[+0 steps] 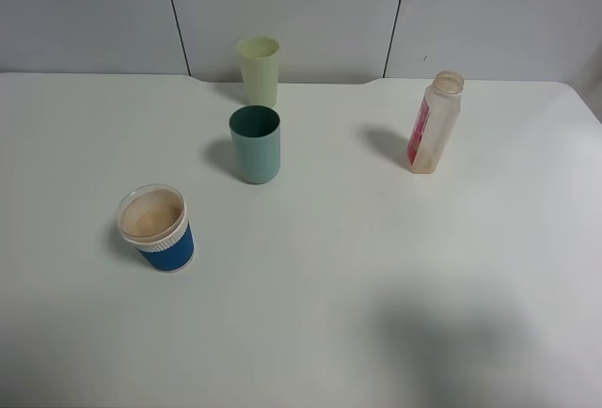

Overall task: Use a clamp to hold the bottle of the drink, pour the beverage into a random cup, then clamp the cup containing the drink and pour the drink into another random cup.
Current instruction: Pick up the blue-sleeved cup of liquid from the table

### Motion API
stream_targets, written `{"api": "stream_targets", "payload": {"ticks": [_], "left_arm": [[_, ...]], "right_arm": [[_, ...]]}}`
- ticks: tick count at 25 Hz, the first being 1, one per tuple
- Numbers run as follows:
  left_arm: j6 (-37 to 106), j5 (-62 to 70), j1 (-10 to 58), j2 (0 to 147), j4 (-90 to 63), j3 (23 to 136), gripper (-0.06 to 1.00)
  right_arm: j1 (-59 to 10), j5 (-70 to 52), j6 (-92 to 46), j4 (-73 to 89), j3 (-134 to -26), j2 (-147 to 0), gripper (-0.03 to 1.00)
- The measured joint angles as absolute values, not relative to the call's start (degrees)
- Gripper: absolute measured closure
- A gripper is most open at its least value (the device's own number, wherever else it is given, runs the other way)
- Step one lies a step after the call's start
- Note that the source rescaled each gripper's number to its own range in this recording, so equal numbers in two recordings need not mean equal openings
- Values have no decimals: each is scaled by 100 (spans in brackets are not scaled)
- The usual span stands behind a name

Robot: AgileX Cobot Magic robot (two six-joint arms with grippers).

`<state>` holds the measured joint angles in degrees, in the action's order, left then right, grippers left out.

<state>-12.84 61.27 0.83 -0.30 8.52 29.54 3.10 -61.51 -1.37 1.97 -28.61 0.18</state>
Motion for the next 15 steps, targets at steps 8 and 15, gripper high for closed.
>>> {"api": "stream_targets", "payload": {"ticks": [8,15], "left_arm": [[-1284,6127,83,-30,852,2954,6],[-1284,6127,83,-30,852,2954,6]], "right_arm": [[310,-6151,-137,197,-2861,18,-3],[310,-6151,-137,202,-2861,18,-3]]}}
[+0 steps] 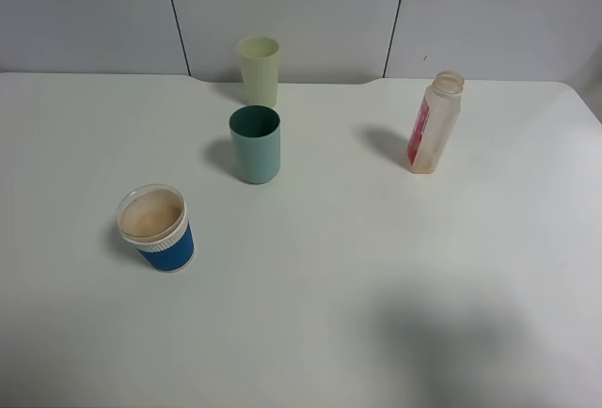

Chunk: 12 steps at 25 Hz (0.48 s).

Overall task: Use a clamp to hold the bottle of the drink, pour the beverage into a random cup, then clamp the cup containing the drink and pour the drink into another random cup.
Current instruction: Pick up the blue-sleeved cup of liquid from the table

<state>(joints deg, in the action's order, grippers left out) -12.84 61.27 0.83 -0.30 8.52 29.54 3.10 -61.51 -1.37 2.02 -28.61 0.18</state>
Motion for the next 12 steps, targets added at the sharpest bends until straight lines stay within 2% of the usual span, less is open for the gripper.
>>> {"api": "stream_targets", "payload": {"ticks": [12], "left_arm": [[-1284,5835,83,-30,700,3015,6]], "right_arm": [[310,-6151,-137,202,-2861,18,-3]]}}
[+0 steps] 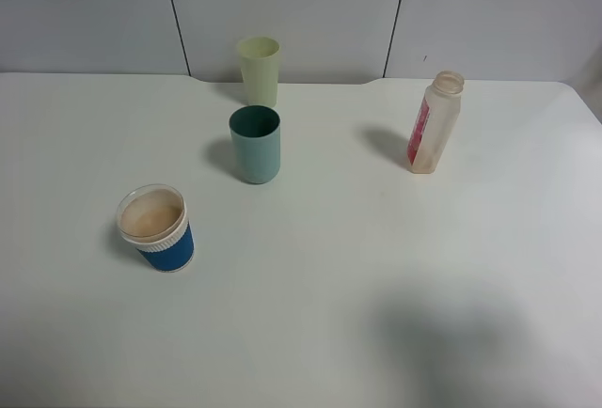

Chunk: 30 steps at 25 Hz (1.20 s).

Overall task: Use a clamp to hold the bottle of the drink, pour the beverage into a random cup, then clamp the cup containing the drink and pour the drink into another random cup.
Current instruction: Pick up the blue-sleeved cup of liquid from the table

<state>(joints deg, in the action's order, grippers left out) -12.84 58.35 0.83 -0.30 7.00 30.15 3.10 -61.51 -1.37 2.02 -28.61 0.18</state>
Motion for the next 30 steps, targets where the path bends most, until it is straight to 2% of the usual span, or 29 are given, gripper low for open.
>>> {"api": "stream_targets", "payload": {"ticks": [3,6,8,14,16,30], "left_arm": [[-1217,4970,83,-30,219,3062,6],[-1028,4636,83,71,-102,3080,6],[-425,4417,83,480,-582,3080,6],[520,4332,83,1002,-1137,3080,6],[1273,4332,83,1410,-1398,3080,6],[2146,4456,83,2265,-2048,3021,6]], "right_arm": [[310,-6151,-137,202,-2861,18,-3],[310,-6146,-137,202,-2861,18,-3],[310,-6146,-137,202,-2861,18,-3],[310,-6146,-137,202,-2861,18,-3],[310,-6146,-137,202,-2861,18,-3],[310,-6146,-137,202,-2861,18,-3]]}}
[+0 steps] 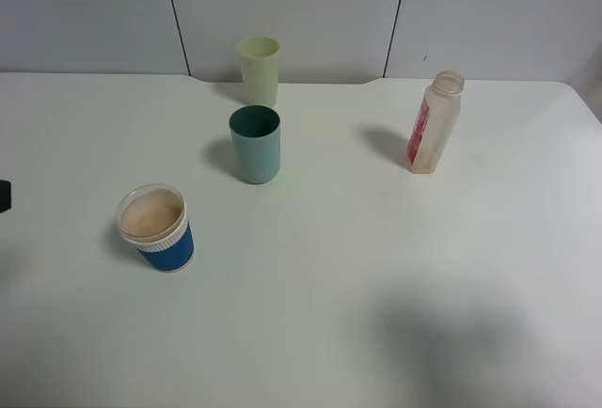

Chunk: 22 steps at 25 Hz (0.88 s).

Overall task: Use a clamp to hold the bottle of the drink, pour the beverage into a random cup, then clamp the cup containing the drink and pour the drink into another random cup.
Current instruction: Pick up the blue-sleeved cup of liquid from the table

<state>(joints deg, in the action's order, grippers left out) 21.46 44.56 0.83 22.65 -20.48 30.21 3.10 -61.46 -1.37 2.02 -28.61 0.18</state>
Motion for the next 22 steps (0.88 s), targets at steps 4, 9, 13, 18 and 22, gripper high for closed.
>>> {"api": "stream_targets", "payload": {"ticks": [4,9,13,18,22], "left_arm": [[2240,4342,83,2477,-2053,2689,11],[2276,4259,121,2520,-2084,2587,17],[2270,4193,317,2520,-2084,2587,17],[1791,3435,1166,2978,-1950,2551,20],[1318,2676,1529,3486,-1645,2551,21]], "right_arm": [[310,-6146,-137,202,-2861,18,-3],[310,-6146,-137,202,-2861,18,-3],[310,-6146,-137,202,-2861,18,-3],[310,-6146,-137,202,-2861,18,-3],[310,-6146,-137,202,-2861,18,-3]]}}
